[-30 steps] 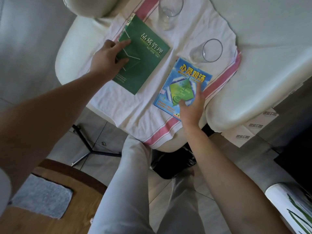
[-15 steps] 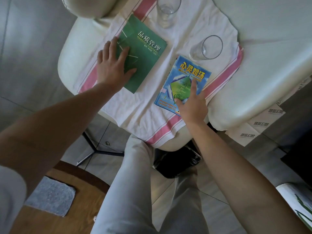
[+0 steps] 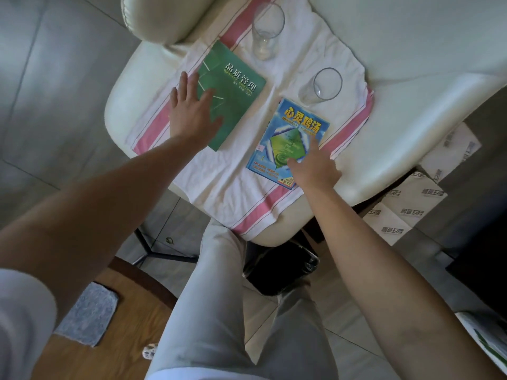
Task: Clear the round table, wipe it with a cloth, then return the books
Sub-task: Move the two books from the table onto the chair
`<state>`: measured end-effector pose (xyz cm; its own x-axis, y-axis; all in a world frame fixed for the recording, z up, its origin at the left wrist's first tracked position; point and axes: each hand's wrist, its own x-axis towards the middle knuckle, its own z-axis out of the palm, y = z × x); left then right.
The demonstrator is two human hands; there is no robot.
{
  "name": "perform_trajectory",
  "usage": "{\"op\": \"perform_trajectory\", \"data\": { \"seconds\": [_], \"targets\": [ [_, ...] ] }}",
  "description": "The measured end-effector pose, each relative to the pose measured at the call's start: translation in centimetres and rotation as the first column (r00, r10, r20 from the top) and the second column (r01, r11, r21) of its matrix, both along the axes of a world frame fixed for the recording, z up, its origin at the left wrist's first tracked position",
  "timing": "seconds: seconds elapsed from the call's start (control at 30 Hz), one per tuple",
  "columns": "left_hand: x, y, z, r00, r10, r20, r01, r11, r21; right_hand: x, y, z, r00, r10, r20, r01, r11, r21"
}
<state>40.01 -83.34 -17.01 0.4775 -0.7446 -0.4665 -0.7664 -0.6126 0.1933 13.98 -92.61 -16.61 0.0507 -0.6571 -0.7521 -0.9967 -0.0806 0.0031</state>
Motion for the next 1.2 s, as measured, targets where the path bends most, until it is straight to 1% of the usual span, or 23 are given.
{"op": "perform_trajectory", "data": {
  "seconds": [0.07, 0.1, 0.17, 0.2, 0.27, 0.3, 0.37, 0.4, 0.47, 0.5, 0.57, 0.6, 0.63, 0.67, 0.7, 0.83, 0.9, 1.03, 1.2],
  "targets": [
    [-1.4, 0.4, 2.2, 1.000, 0.015, 0.011, -0.014, 0.997, -0.082, -1.0, -0.2, 2.8, 0.997, 0.042, 0.058, -0.040, 0.998, -0.043],
    [-1.6, 0.5, 2.5, 1.000, 0.027, 0.002, -0.027, 0.993, -0.112, -1.0, -0.1, 3.2, 0.996, 0.035, 0.079, -0.031, 0.998, -0.054],
    [-2.8, 1.2, 5.3, 0.998, 0.051, 0.046, -0.041, 0.978, -0.204, -2.1, 0.0, 6.1, 0.981, 0.076, 0.177, -0.056, 0.992, -0.113],
    [-2.9, 1.1, 5.6, 0.997, 0.053, 0.051, -0.040, 0.973, -0.229, -2.1, -0.3, 6.6, 0.978, 0.055, 0.200, -0.029, 0.991, -0.129],
    [-4.6, 2.4, 8.9, 0.990, 0.085, 0.109, -0.044, 0.942, -0.332, -3.9, 0.1, 9.7, 0.949, 0.118, 0.291, -0.060, 0.978, -0.202],
    [-5.2, 2.4, 9.2, 0.988, 0.116, 0.099, -0.072, 0.926, -0.370, -4.2, -0.3, 10.1, 0.943, 0.126, 0.307, -0.058, 0.973, -0.222],
    [-7.4, 3.8, 13.7, 0.983, 0.126, 0.131, -0.056, 0.897, -0.438, -6.2, 0.8, 14.9, 0.888, 0.164, 0.429, -0.034, 0.955, -0.295],
    [-7.4, 3.9, 14.1, 0.981, 0.158, 0.110, -0.090, 0.882, -0.463, -6.1, 0.8, 15.4, 0.877, 0.163, 0.453, -0.022, 0.953, -0.301],
    [-9.8, 4.5, 19.4, 0.976, 0.151, 0.155, -0.039, 0.827, -0.561, -9.3, 1.8, 20.9, 0.821, 0.190, 0.538, 0.019, 0.934, -0.358],
    [-9.5, 4.6, 19.8, 0.973, 0.179, 0.148, -0.062, 0.816, -0.575, -9.1, 2.1, 21.6, 0.804, 0.182, 0.565, 0.044, 0.931, -0.362],
    [-12.4, 4.9, 24.9, 0.969, 0.167, 0.183, -0.011, 0.766, -0.642, -12.9, 2.8, 27.1, 0.743, 0.224, 0.631, 0.092, 0.899, -0.427],
    [-12.2, 5.0, 25.6, 0.966, 0.182, 0.181, -0.022, 0.761, -0.648, -13.0, 3.0, 27.4, 0.728, 0.209, 0.653, 0.121, 0.898, -0.423],
    [-13.9, 5.2, 28.2, 0.965, 0.172, 0.199, 0.010, 0.732, -0.681, -15.2, 3.5, 30.0, 0.702, 0.223, 0.676, 0.144, 0.886, -0.442],
    [-15.6, 5.7, 30.5, 0.964, 0.156, 0.216, 0.041, 0.714, -0.699, -17.3, 4.0, 32.4, 0.678, 0.237, 0.695, 0.162, 0.875, -0.457],
    [-16.5, 6.0, 31.8, 0.963, 0.153, 0.220, 0.048, 0.708, -0.704, -18.3, 4.1, 33.3, 0.671, 0.231, 0.705, 0.183, 0.869, -0.459],
    [-21.6, 8.1, 39.0, 0.950, 0.132, 0.283, 0.112, 0.701, -0.704, -22.5, 5.0, 39.0, 0.602, 0.299, 0.740, 0.190, 0.847, -0.497],
    [-24.3, 9.4, 42.6, 0.943, 0.151, 0.297, 0.114, 0.691, -0.714, -24.6, 5.8, 41.9, 0.570, 0.364, 0.737, 0.185, 0.817, -0.547],
    [-29.5, 12.6, 48.5, 0.919, 0.204, 0.338, 0.137, 0.638, -0.758, -29.3, 7.4, 47.4, 0.512, 0.481, 0.711, 0.153, 0.764, -0.627],
    [-33.8, 16.7, 54.5, 0.911, 0.268, 0.313, 0.095, 0.602, -0.792, -33.2, 9.2, 53.5, 0.427, 0.576, 0.697, 0.157, 0.712, -0.685]
  ]
}}
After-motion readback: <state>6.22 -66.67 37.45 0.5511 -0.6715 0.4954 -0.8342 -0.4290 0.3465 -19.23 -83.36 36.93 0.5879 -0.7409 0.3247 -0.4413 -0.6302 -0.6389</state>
